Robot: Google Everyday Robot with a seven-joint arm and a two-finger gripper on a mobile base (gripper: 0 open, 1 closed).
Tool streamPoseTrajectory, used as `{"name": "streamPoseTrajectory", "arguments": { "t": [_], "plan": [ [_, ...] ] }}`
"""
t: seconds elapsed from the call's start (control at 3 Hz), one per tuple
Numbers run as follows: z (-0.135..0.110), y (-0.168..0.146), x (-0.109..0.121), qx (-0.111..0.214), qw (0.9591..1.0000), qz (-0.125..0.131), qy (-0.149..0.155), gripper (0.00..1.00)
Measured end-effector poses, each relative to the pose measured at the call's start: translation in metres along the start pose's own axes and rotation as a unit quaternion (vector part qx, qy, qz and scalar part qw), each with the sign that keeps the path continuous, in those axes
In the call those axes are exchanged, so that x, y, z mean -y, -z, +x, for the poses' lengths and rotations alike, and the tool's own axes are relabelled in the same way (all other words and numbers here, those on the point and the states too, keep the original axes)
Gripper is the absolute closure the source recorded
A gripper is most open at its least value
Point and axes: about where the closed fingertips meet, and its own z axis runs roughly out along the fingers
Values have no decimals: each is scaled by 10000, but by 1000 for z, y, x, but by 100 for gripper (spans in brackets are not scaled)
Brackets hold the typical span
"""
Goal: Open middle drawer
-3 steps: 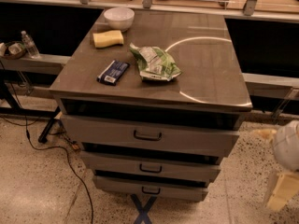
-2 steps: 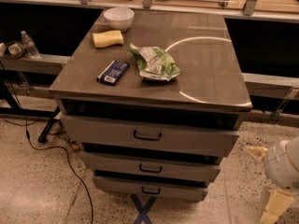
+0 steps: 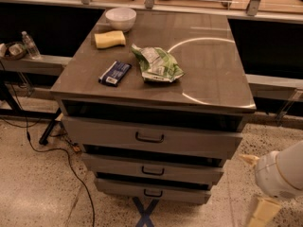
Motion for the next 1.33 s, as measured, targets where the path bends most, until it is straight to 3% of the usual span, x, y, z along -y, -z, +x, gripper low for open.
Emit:
{"name": "streamPoseTrajectory", "arguments": {
  "t": [0.67, 1.33],
  "plan": [
    [-28, -77, 17, 642, 9974, 234, 207, 0],
    [-27, -154, 55, 1208, 9911, 531, 162, 0]
  ]
}}
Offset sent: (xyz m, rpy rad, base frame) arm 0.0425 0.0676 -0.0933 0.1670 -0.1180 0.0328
